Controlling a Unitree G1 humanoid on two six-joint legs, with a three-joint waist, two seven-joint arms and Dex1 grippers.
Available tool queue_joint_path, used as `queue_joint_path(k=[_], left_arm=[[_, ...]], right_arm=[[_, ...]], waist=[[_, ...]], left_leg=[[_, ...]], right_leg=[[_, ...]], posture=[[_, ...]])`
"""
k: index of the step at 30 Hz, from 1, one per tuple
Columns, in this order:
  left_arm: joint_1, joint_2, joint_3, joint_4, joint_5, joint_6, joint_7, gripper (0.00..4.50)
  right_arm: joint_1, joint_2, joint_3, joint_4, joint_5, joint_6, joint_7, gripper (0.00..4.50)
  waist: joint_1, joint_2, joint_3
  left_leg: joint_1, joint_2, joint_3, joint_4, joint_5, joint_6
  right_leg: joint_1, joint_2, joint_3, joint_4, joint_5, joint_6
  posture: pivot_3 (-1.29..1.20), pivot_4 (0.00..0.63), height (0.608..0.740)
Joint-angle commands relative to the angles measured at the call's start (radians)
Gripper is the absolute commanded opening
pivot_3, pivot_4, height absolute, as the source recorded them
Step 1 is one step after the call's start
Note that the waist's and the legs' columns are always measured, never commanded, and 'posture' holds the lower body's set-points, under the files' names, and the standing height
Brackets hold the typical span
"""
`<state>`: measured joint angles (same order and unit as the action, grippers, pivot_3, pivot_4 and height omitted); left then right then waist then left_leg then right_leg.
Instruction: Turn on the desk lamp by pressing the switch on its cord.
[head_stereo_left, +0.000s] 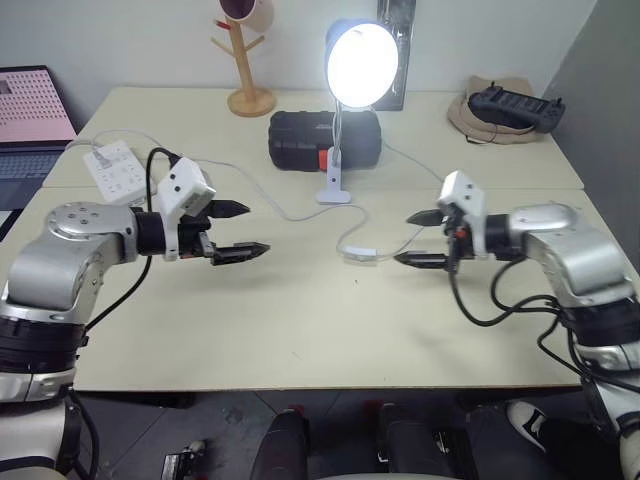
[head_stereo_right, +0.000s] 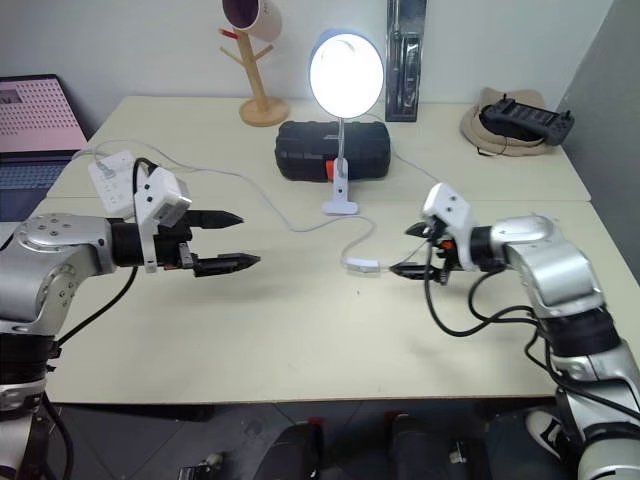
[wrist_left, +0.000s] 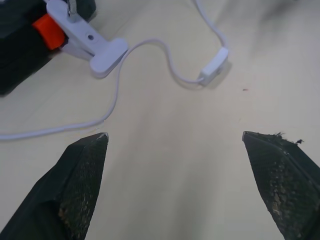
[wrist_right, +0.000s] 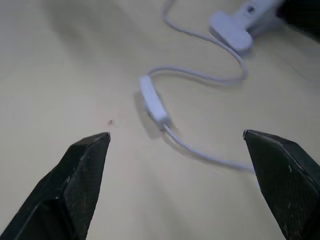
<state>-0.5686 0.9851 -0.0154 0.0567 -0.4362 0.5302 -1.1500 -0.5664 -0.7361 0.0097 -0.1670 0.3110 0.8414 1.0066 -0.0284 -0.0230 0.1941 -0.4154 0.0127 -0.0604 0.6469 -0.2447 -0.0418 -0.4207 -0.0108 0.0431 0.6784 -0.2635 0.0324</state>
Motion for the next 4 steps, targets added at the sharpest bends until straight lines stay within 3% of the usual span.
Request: queue_joint_path(k=[1, 4], left_arm=[[-0.025, 0.023, 0.015, 0.035, 0.033, -0.056, -0.049, 4.5], [-0.059, -0.013, 0.0, 0.108, 0.073, -0.1, -0.042, 4.5]], right_arm=[[0.123, -0.039, -0.157, -0.189, 0.082, 0.041, -0.035, 4.48], [0.235, -0.043, -0.227, -0.28, 0.112, 0.069, -0.075, 4.48]], waist=[[-0.001, 0.0, 0.0], [-0.001, 0.0, 0.0]], left_leg=[[0.0, 0.0, 0.0, 0.0, 0.0, 0.0], [0.0, 0.001, 0.0, 0.0, 0.0, 0.0]], right_leg=[[0.0, 0.0, 0.0, 0.0, 0.0, 0.0], [0.0, 0.001, 0.0, 0.0, 0.0, 0.0]], posture=[[0.0, 0.15, 0.74], [0.0, 0.15, 0.74]])
